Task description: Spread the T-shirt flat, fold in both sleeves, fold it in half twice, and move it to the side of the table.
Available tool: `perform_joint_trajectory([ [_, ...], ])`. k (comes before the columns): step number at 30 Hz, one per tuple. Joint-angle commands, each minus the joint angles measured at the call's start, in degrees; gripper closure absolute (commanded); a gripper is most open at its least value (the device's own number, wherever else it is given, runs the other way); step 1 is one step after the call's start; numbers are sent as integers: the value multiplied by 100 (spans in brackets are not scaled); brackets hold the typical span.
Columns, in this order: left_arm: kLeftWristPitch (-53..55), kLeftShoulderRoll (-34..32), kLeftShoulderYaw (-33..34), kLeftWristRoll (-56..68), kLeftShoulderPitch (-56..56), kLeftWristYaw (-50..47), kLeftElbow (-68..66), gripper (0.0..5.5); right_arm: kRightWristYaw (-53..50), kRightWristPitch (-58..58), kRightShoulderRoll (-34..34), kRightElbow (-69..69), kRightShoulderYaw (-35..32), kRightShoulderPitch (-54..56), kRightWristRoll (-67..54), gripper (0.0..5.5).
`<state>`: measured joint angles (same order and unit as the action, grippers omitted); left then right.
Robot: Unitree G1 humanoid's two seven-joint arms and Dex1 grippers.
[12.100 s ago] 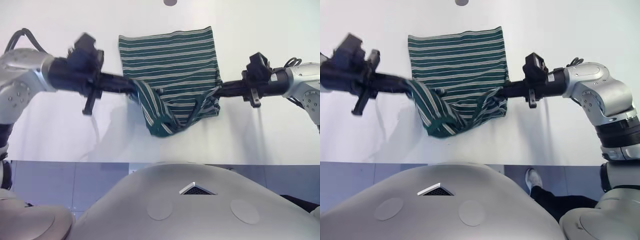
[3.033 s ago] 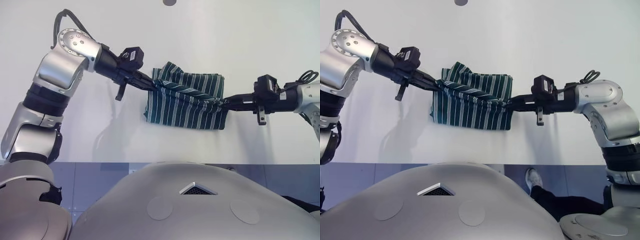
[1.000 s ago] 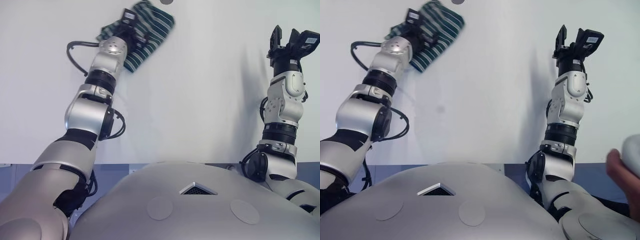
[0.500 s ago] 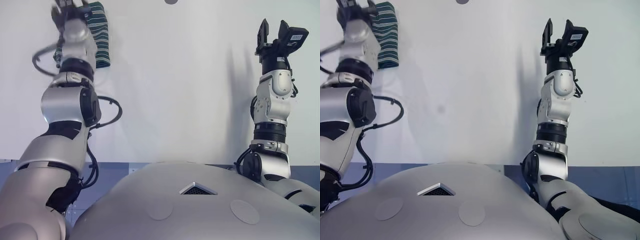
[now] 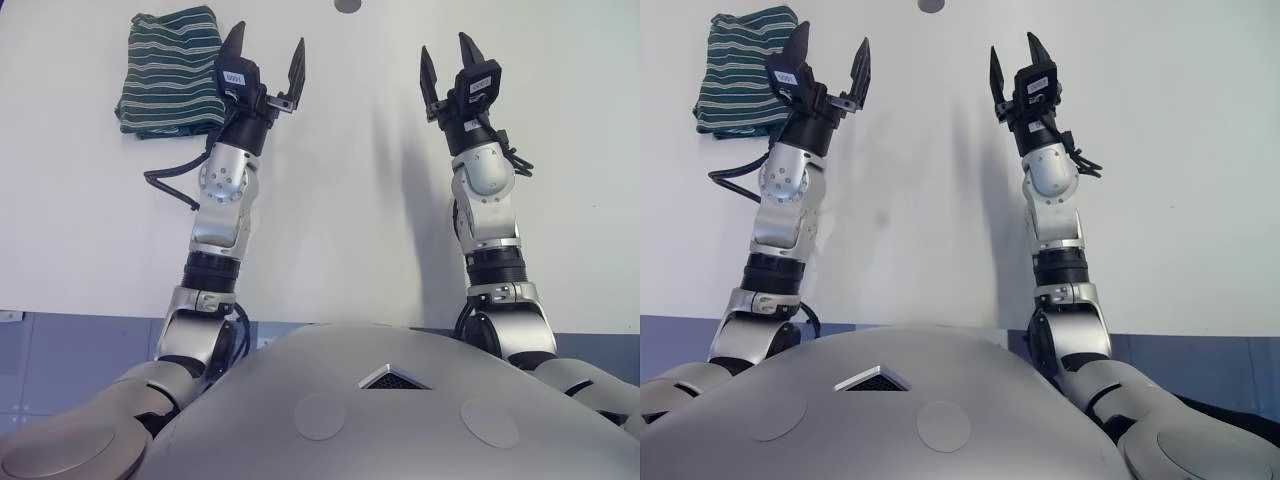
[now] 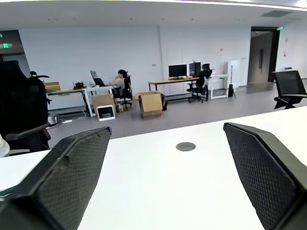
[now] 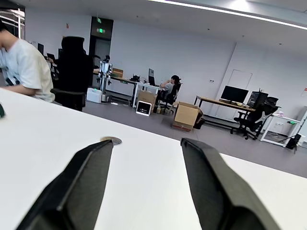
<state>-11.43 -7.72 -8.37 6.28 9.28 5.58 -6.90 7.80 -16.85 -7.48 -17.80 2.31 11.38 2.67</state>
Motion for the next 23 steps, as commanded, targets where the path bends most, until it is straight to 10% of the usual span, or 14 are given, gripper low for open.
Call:
perform_joint_trajectory([
  [1,-11,96,75,-224,323,-10,-227,121,-175,-244,-67,-346,-32,391,208,287],
  [23,-19,210,209,-697,1001,168,-781,121,-486,-144,214,-173,-456,291,-225,287],
])
